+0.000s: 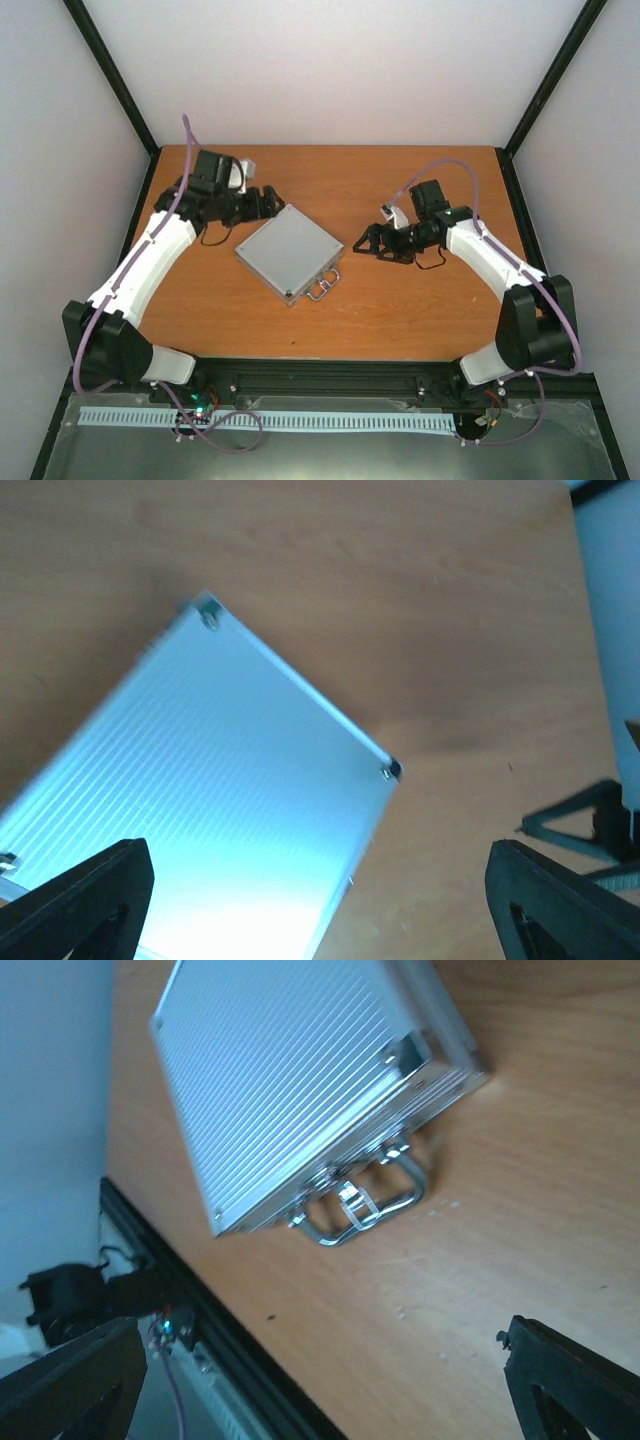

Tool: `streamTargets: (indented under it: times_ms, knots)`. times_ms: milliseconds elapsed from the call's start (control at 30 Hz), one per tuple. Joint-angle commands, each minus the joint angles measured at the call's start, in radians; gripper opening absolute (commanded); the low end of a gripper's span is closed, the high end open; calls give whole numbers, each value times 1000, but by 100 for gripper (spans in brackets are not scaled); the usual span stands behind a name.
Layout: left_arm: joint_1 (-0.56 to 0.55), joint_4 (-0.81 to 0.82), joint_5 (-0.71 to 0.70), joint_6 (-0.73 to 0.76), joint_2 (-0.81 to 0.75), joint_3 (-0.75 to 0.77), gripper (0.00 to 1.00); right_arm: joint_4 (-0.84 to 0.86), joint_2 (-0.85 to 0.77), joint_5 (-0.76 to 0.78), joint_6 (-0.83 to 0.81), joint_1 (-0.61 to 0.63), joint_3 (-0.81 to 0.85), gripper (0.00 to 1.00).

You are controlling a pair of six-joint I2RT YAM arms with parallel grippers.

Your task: Pack up texas hold em set

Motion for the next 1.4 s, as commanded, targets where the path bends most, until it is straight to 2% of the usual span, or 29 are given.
streamTargets:
  times_ms: [0,167,467,633,800,1000,1133,1200,1367]
  knots:
    - [-64,109,111,-68,-43,-126,93,87,-57,-132,-28,37,-76,98]
    - [-130,130,64,-88,-49,-217,93,173,-39,-80,57,117,-141,96]
    - [-133,128,-27,-66,-32,-295,94,389,41,73,264,258,-240,93]
    - [-132,152,-32,-66,-15,-332,94,552,93,88,386,265,-296,82]
    - [-133,162,-50,-61,13,-349,94,624,164,116,412,314,-284,80]
    - [-132,166,-52,-52,46,-357,94,706,176,163,451,328,-325,71]
    - [-132,163,-59,-40,58,-359,94,741,167,156,450,329,-354,49]
    - [-133,162,-65,-35,69,-359,94,754,159,159,446,330,-375,42]
    - [-133,162,-58,-35,95,-359,94,846,153,134,465,330,-424,46]
